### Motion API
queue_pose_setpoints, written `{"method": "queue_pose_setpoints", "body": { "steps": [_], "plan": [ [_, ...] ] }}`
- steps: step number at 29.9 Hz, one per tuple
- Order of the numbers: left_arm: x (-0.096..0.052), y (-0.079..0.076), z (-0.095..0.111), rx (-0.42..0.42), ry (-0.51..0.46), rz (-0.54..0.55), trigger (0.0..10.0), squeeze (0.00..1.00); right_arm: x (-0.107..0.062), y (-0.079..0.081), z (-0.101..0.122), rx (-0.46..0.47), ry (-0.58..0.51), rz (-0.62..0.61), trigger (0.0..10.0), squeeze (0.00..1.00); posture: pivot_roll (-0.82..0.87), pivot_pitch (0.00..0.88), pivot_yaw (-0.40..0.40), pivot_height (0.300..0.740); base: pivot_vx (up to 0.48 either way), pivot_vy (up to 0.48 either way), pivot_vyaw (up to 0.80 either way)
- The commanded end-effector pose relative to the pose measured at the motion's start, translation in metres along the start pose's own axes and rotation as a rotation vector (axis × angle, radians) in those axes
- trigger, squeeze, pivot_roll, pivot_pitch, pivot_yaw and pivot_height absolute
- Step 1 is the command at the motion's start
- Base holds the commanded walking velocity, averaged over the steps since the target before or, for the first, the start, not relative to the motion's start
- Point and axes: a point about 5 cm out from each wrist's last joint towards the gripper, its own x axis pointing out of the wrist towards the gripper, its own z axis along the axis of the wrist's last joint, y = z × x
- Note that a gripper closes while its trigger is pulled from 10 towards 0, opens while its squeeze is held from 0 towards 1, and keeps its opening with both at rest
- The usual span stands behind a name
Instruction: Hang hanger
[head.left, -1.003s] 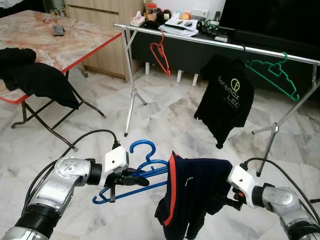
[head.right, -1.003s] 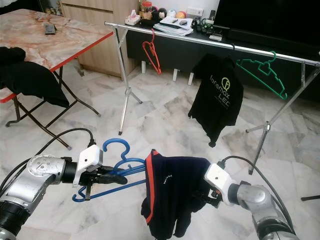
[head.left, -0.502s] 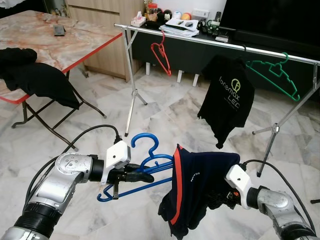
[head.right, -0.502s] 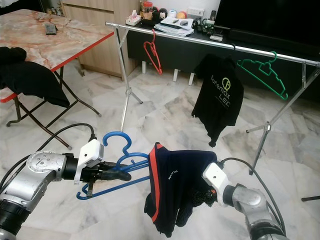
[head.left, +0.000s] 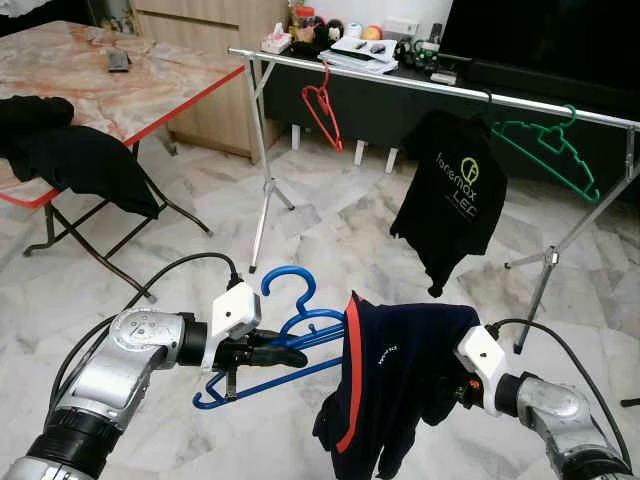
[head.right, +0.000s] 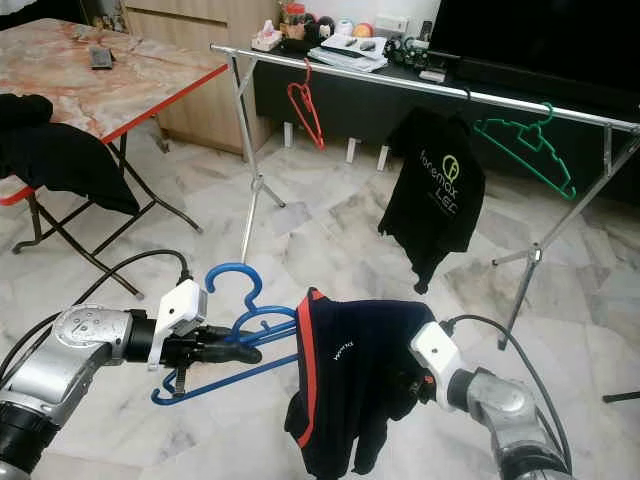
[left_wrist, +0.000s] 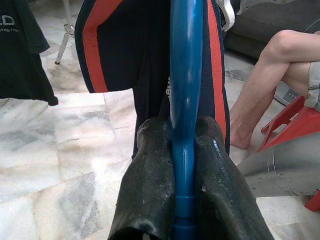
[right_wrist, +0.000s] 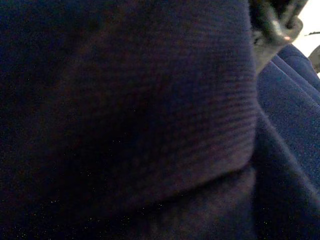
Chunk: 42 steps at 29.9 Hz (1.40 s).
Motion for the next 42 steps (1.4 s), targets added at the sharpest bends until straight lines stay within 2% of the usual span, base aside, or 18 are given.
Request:
{"method": "queue_pose_setpoints", "body": {
  "steps": [1, 9, 31, 34, 35, 42],
  "plan": [
    [-0.003, 0.002, 0.013, 0.038, -0.055, 0.011, 0.0, 0.00, -0.001, -0.001, 0.001, 0.021, -0.018, -0.009, 0.0, 0.00, -0.01, 0.103, -0.048, 0.740, 0.000, 0.000, 0.00],
    [-0.002, 0.001, 0.014, 0.035, -0.063, 0.009, 0.0, 0.00, 0.003, 0.001, 0.004, 0.047, -0.058, -0.003, 0.0, 0.00, 0.00, 0.107, -0.047, 0.740, 0.000, 0.000, 0.00],
    [-0.003, -0.001, 0.007, 0.021, -0.029, 0.003, 0.0, 0.00, 0.001, -0.002, 0.008, 0.058, -0.079, 0.000, 0.0, 0.00, -0.01, 0.105, -0.049, 0.740, 0.000, 0.000, 0.00],
    [-0.003, -0.002, -0.003, 0.012, 0.023, -0.003, 0.0, 0.00, 0.001, -0.002, 0.008, 0.062, -0.079, 0.002, 0.0, 0.00, -0.01, 0.103, -0.049, 0.740, 0.000, 0.000, 0.00],
    [-0.004, -0.004, -0.015, 0.000, 0.075, 0.005, 0.0, 0.00, 0.001, -0.002, 0.008, 0.061, -0.079, 0.004, 0.0, 0.00, -0.01, 0.099, -0.048, 0.740, 0.000, 0.000, 0.00],
    [-0.009, -0.011, -0.043, -0.048, 0.172, 0.022, 0.0, 0.00, -0.002, -0.003, 0.006, 0.056, -0.065, 0.014, 0.0, 0.00, -0.01, 0.096, -0.049, 0.740, 0.000, 0.000, 0.00]
  ]
}}
